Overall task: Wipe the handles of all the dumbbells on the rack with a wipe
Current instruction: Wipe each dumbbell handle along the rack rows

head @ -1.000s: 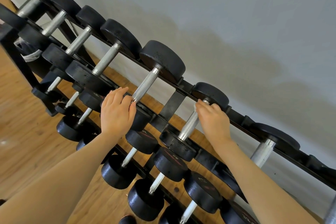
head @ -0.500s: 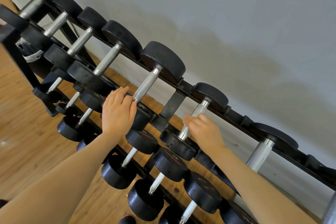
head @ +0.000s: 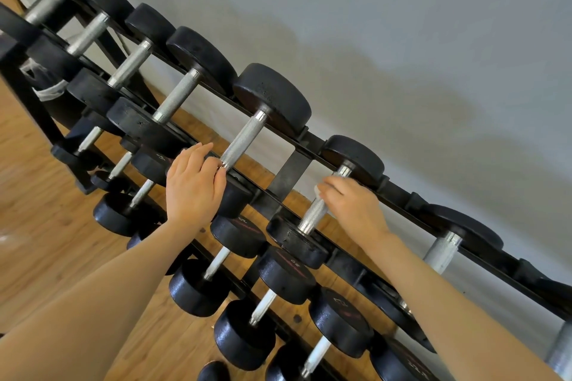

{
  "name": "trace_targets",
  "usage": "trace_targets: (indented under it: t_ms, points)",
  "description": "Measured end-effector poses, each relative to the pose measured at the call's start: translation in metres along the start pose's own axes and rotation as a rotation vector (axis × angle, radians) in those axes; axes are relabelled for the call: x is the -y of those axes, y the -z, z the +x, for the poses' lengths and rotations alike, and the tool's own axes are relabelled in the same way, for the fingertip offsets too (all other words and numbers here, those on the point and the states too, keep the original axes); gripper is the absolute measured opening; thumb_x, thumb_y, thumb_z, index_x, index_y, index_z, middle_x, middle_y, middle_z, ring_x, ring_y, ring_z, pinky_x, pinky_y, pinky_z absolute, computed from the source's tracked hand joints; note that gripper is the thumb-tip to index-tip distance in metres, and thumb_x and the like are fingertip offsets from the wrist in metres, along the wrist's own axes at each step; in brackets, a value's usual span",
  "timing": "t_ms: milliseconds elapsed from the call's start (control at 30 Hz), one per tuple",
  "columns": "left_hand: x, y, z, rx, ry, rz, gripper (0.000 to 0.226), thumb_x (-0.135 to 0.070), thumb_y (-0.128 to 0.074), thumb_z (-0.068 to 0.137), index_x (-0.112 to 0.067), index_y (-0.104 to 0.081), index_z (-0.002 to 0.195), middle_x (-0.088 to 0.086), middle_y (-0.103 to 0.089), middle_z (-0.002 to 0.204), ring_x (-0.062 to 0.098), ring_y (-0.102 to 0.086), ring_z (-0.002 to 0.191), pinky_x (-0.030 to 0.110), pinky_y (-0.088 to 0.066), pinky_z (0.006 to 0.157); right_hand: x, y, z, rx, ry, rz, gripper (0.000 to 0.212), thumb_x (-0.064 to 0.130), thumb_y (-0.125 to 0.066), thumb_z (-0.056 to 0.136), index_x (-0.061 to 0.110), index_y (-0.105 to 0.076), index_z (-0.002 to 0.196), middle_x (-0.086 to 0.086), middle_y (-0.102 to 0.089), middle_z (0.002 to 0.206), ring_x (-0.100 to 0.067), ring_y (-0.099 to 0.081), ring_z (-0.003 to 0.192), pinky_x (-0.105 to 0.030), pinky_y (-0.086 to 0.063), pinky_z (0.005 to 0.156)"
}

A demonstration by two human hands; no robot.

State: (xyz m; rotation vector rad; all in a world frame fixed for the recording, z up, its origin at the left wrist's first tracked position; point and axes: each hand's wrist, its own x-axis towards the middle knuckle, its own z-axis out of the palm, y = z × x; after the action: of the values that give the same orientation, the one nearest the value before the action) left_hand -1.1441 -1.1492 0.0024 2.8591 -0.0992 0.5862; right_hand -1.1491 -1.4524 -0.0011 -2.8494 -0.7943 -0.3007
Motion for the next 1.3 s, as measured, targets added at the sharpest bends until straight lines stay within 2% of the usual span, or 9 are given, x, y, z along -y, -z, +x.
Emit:
trace_targets:
  t_ms: [333, 433, 533, 633, 833, 933, 1067, 1200, 1300]
  points:
    - [0.0, 0.01, -0.008, 0.087, 0.008, -0.018, 0.032, -0.027, -0.044, 0.104, -0.009, -0.064, 0.12, 0.012, -0.047, 0.147, 0.031, -0.034, 0.141, 0.048, -0.02, 0.118, 0.007, 0.0, -0.001, -0.03, -0.088, 0.036, 0.049, 0.012, -0.085, 0.068, 0.003, -0.067, 0.112, -0.015, -0.066, 0.113, -0.027, -0.067, 0.096, -0.032, -0.058, 0.071]
    - [-0.002, 0.008, -0.015, 0.105, 0.053, -0.001, 0.034, -0.028, -0.046, 0.102, -0.011, -0.058, 0.129, 0.012, -0.04, 0.152, 0.031, -0.026, 0.146, 0.047, -0.016, 0.117, 0.023, 0.002, -0.007, 0.033, -0.21, 0.213, 0.029, 0.031, -0.059, 0.094, 0.02, -0.059, 0.12, 0.002, -0.063, 0.109, -0.013, -0.062, 0.095, -0.028, -0.053, 0.076]
    - [-0.001, 0.006, -0.017, 0.104, 0.06, 0.009, 0.036, -0.029, -0.045, 0.102, -0.011, -0.057, 0.13, 0.012, -0.039, 0.153, 0.031, -0.025, 0.146, 0.048, -0.017, 0.117, 0.028, -0.002, -0.013, 0.1, -0.15, 0.261, 0.02, 0.04, -0.043, 0.1, 0.026, -0.051, 0.112, 0.006, -0.061, 0.094, -0.011, -0.061, 0.084, -0.024, -0.05, 0.066]
    - [-0.001, 0.004, -0.017, 0.086, 0.059, 0.025, 0.035, -0.028, -0.047, 0.101, -0.01, -0.058, 0.129, 0.013, -0.041, 0.152, 0.031, -0.026, 0.145, 0.048, -0.019, 0.117, 0.017, -0.002, -0.006, -0.003, -0.257, 0.296, 0.021, 0.026, -0.053, 0.097, 0.015, -0.06, 0.114, -0.001, -0.061, 0.108, -0.014, -0.061, 0.088, -0.021, -0.051, 0.07]
    - [-0.002, 0.002, -0.017, 0.078, 0.056, 0.046, 0.034, -0.028, -0.047, 0.101, -0.01, -0.059, 0.127, 0.013, -0.043, 0.15, 0.031, -0.028, 0.145, 0.047, -0.019, 0.117, 0.017, -0.013, -0.002, -0.025, -0.008, 0.138, 0.022, 0.014, -0.073, 0.083, 0.004, -0.07, 0.103, -0.009, -0.067, 0.101, -0.021, -0.064, 0.087, -0.025, -0.053, 0.068]
    - [-0.001, 0.001, -0.017, 0.065, 0.047, 0.043, 0.034, -0.028, -0.046, 0.101, -0.01, -0.059, 0.127, 0.013, -0.044, 0.149, 0.031, -0.029, 0.144, 0.047, -0.019, 0.117, 0.014, -0.013, 0.0, 0.039, 0.06, 0.158, 0.021, 0.019, -0.069, 0.087, 0.006, -0.071, 0.102, -0.005, -0.068, 0.101, -0.019, -0.064, 0.089, -0.025, -0.053, 0.072]
    - [0.0, 0.0, -0.016, 0.054, 0.039, 0.045, 0.044, -0.035, -0.034, 0.1, -0.01, -0.059, 0.126, 0.013, -0.046, 0.148, 0.032, -0.031, 0.143, 0.048, -0.023, 0.116, 0.01, -0.008, 0.011, 0.054, -0.111, 0.278, 0.023, 0.028, -0.058, 0.094, 0.01, -0.071, 0.099, 0.001, -0.065, 0.1, -0.016, -0.06, 0.087, -0.031, -0.052, 0.071]
    - [-0.001, 0.001, -0.016, 0.052, 0.03, 0.041, 0.047, -0.037, -0.031, 0.099, -0.01, -0.059, 0.126, 0.014, -0.047, 0.146, 0.033, -0.032, 0.142, 0.049, -0.025, 0.115, 0.014, -0.011, 0.003, 0.036, 0.122, 0.123, 0.018, 0.022, -0.071, 0.086, 0.01, -0.073, 0.099, -0.002, -0.071, 0.102, -0.02, -0.065, 0.083, -0.025, -0.053, 0.059]
    - [0.0, -0.001, -0.016, 0.053, 0.028, 0.048, 0.047, -0.038, -0.032, 0.099, -0.01, -0.059, 0.126, 0.013, -0.047, 0.147, 0.033, -0.033, 0.142, 0.048, -0.025, 0.115, 0.008, -0.011, -0.003, 0.074, 0.24, 0.057, 0.033, 0.015, -0.077, 0.076, 0.01, -0.071, 0.108, -0.004, -0.071, 0.109, -0.02, -0.066, 0.082, -0.026, -0.056, 0.055]
